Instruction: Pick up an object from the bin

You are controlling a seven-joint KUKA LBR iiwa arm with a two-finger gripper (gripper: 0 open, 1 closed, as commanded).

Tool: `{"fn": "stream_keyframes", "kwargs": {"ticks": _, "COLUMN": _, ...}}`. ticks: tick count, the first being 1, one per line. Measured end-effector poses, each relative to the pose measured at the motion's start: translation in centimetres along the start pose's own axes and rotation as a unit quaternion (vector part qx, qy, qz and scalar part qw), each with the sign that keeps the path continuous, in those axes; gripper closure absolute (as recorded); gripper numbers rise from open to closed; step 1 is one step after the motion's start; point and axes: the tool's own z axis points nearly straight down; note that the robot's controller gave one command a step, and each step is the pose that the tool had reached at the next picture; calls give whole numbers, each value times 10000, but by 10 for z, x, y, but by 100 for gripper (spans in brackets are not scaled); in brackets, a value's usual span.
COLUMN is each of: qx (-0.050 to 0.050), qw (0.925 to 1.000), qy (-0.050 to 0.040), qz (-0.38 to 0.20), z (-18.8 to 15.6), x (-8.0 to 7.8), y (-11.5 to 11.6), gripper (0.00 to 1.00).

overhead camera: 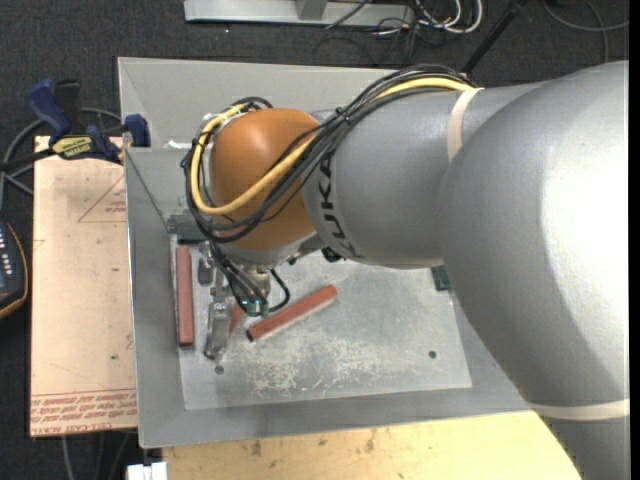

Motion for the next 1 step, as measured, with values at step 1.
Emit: {"fn": "stream_keyframes", "kwargs": {"ticks": 1, "qx": 15, "qw": 9991, "qy": -1, "qz": 424, "z": 74, "x": 6, "y": -51, "gripper": 0}}
